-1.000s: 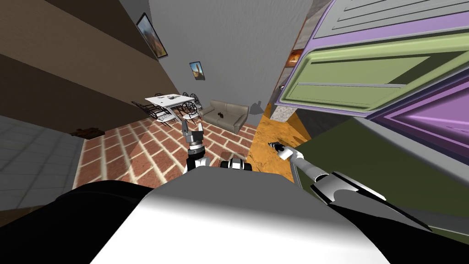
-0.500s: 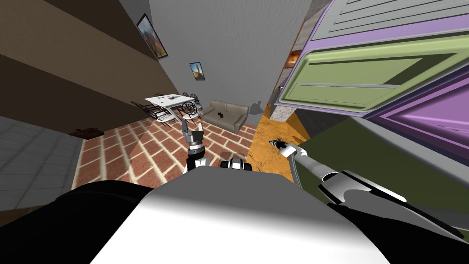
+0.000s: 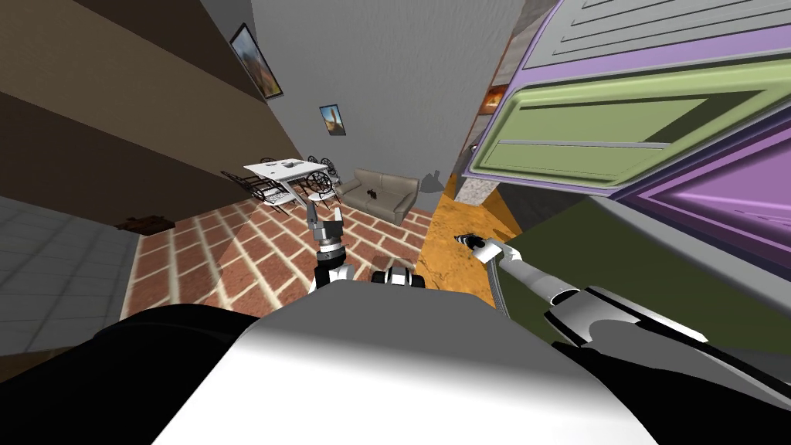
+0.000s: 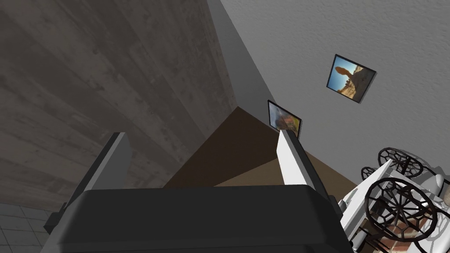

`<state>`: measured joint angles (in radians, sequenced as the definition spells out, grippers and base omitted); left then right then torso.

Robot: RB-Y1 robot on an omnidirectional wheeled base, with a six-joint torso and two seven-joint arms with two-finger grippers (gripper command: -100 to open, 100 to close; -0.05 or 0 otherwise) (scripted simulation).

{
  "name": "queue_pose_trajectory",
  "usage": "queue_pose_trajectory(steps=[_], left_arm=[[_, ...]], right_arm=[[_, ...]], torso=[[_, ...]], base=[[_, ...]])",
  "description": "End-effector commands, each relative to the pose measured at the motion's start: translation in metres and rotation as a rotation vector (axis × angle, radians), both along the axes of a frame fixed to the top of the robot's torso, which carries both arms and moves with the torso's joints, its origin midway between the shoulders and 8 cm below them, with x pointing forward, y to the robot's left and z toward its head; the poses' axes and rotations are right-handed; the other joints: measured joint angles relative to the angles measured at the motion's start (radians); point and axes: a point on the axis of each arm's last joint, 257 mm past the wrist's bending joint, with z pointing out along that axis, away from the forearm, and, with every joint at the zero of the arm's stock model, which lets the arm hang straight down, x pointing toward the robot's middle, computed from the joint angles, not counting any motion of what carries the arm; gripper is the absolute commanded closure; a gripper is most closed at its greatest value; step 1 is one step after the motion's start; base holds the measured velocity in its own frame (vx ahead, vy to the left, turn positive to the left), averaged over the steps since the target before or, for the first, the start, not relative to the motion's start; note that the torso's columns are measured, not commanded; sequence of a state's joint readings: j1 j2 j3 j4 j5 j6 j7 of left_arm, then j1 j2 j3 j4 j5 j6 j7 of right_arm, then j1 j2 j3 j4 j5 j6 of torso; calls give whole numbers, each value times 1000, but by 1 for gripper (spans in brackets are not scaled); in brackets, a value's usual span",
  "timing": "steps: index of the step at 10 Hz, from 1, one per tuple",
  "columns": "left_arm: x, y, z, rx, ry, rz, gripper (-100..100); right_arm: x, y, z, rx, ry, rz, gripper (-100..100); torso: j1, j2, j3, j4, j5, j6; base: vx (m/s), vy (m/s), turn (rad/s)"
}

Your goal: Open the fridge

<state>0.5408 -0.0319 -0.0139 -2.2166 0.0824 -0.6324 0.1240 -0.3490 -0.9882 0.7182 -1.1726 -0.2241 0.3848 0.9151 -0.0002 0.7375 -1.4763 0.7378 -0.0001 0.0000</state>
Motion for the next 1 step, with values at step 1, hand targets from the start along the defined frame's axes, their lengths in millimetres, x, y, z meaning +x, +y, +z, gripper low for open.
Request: queue_pose_trajectory(steps=[1], left_arm=[[0,0,0,0,0,0,0]], right_arm=[[0,0,0,0,0,0,0]], torso=[[0,0,0,0,0,0]], base=[[0,0,0]])
